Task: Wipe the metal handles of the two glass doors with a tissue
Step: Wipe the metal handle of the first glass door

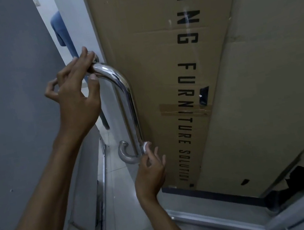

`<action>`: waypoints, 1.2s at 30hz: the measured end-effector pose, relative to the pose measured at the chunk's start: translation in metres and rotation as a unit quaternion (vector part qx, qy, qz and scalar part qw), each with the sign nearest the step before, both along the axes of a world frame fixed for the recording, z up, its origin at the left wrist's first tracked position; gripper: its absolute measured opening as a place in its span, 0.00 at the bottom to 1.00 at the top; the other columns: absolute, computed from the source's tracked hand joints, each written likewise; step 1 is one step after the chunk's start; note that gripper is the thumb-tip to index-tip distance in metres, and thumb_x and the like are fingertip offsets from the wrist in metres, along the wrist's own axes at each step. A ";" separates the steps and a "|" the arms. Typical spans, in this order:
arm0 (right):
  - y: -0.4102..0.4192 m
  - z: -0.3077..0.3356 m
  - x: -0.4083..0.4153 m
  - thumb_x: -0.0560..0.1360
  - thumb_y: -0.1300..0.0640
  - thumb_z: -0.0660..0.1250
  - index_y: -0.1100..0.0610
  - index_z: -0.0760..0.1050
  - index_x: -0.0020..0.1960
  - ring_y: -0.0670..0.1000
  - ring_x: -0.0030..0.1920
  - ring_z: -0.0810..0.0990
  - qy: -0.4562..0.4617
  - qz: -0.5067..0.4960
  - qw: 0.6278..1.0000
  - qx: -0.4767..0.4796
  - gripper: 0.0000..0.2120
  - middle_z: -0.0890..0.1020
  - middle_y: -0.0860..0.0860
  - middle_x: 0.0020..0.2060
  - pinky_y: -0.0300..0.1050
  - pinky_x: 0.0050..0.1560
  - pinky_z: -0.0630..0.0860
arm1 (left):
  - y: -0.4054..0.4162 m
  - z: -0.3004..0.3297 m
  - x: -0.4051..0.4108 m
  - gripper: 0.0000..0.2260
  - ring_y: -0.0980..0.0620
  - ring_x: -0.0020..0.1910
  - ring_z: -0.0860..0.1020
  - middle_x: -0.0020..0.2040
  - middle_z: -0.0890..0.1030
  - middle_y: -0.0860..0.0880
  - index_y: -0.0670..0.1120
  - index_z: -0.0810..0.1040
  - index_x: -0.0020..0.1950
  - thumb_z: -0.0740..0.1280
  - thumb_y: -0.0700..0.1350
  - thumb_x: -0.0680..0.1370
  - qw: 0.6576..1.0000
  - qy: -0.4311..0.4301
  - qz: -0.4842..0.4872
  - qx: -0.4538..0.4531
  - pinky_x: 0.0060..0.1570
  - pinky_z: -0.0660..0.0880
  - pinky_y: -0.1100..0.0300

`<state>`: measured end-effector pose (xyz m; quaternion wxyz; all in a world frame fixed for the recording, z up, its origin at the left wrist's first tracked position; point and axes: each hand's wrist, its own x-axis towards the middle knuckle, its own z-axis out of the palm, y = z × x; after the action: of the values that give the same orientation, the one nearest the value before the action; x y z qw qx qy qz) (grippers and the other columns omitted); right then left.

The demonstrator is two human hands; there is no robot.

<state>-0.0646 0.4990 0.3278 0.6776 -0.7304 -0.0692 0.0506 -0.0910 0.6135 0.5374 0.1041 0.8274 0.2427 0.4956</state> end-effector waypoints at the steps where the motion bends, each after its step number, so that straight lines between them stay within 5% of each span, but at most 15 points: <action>1: 0.001 0.002 0.003 0.82 0.58 0.67 0.39 0.79 0.66 0.49 0.81 0.59 0.012 -0.002 1.000 0.007 0.18 0.75 0.47 0.73 0.31 0.72 0.59 | 0.000 0.001 0.001 0.22 0.63 0.79 0.62 0.80 0.66 0.62 0.58 0.69 0.80 0.59 0.48 0.84 1.000 -0.001 0.001 0.000 0.73 0.52 0.43; 5: -0.005 0.000 -0.013 0.81 0.62 0.69 0.37 0.76 0.66 0.47 0.78 0.65 -0.037 -0.006 0.999 -0.014 0.22 0.78 0.45 0.70 0.38 0.78 0.60 | -0.001 0.000 0.000 0.23 0.63 0.79 0.62 0.80 0.66 0.62 0.58 0.69 0.80 0.60 0.47 0.84 1.000 -0.004 0.004 -0.001 0.72 0.52 0.45; 9: 0.000 -0.005 0.002 0.81 0.61 0.68 0.38 0.79 0.65 0.50 0.80 0.63 0.009 -0.011 1.000 0.000 0.20 0.77 0.49 0.71 0.15 0.64 0.52 | 0.000 -0.001 0.001 0.22 0.62 0.79 0.62 0.80 0.66 0.62 0.58 0.69 0.80 0.60 0.48 0.84 1.000 -0.001 0.003 -0.003 0.72 0.53 0.43; 14: -0.005 -0.005 -0.010 0.82 0.60 0.68 0.42 0.81 0.65 0.43 0.76 0.64 -0.020 -0.003 1.000 0.002 0.17 0.77 0.44 0.68 0.35 0.78 0.60 | 0.002 -0.003 0.000 0.22 0.62 0.79 0.62 0.81 0.66 0.62 0.58 0.68 0.80 0.60 0.48 0.85 1.000 -0.005 0.001 -0.001 0.71 0.53 0.44; 17: 0.001 -0.010 0.004 0.83 0.60 0.67 0.44 0.81 0.66 0.51 0.79 0.65 0.006 -0.014 1.000 0.007 0.17 0.78 0.52 0.70 0.18 0.68 0.51 | 0.001 -0.002 0.002 0.22 0.61 0.79 0.63 0.81 0.66 0.61 0.57 0.69 0.80 0.59 0.49 0.85 1.000 -0.006 -0.001 -0.003 0.72 0.52 0.44; 21: -0.003 -0.016 -0.005 0.83 0.57 0.67 0.42 0.80 0.67 0.51 0.80 0.63 0.007 0.012 1.000 -0.006 0.16 0.76 0.49 0.72 0.23 0.69 0.54 | 0.001 -0.002 0.002 0.22 0.60 0.79 0.63 0.81 0.66 0.61 0.57 0.69 0.80 0.59 0.48 0.85 1.000 -0.009 -0.001 -0.004 0.72 0.51 0.46; 25: 0.003 -0.020 0.009 0.83 0.59 0.66 0.45 0.82 0.67 0.54 0.78 0.67 0.019 -0.010 1.000 -0.005 0.16 0.79 0.52 0.70 0.15 0.65 0.47 | 0.002 -0.002 0.002 0.22 0.60 0.79 0.63 0.81 0.66 0.60 0.57 0.69 0.80 0.60 0.48 0.85 1.000 -0.007 -0.001 0.000 0.72 0.51 0.48; 27: 0.001 -0.020 0.004 0.84 0.57 0.66 0.44 0.81 0.67 0.53 0.78 0.68 0.017 -0.003 1.000 -0.016 0.15 0.79 0.51 0.70 0.21 0.70 0.52 | 0.003 -0.003 0.002 0.22 0.60 0.79 0.63 0.81 0.66 0.60 0.57 0.69 0.80 0.60 0.47 0.85 1.000 -0.008 0.000 0.002 0.71 0.51 0.52; 30: -0.002 -0.031 0.001 0.83 0.57 0.66 0.45 0.81 0.66 0.54 0.73 0.75 0.026 -0.011 1.000 -0.003 0.14 0.82 0.49 0.66 0.48 0.76 0.70 | 0.004 -0.004 0.002 0.22 0.59 0.79 0.63 0.81 0.66 0.60 0.57 0.69 0.80 0.59 0.47 0.85 1.000 -0.010 -0.001 0.004 0.71 0.51 0.53; 34: 0.003 -0.024 0.011 0.84 0.58 0.65 0.45 0.82 0.66 0.46 0.72 0.72 0.030 -0.021 0.999 -0.009 0.15 0.83 0.46 0.65 0.38 0.75 0.65 | 0.003 -0.004 0.004 0.22 0.60 0.80 0.63 0.81 0.66 0.60 0.57 0.69 0.80 0.59 0.47 0.85 1.000 -0.009 -0.005 -0.002 0.72 0.52 0.44; 36: 0.000 -0.024 0.005 0.83 0.56 0.66 0.44 0.81 0.66 0.44 0.67 0.77 0.038 -0.011 0.999 0.002 0.14 0.83 0.47 0.64 0.40 0.70 0.74 | 0.003 -0.004 0.003 0.22 0.60 0.80 0.63 0.81 0.66 0.60 0.57 0.69 0.80 0.59 0.48 0.85 1.000 -0.014 -0.005 -0.004 0.73 0.52 0.44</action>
<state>-0.0598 0.4993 0.3038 0.6819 -0.7272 -0.0354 0.0702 -0.0881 0.6166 0.5336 0.1134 0.8214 0.2391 0.5052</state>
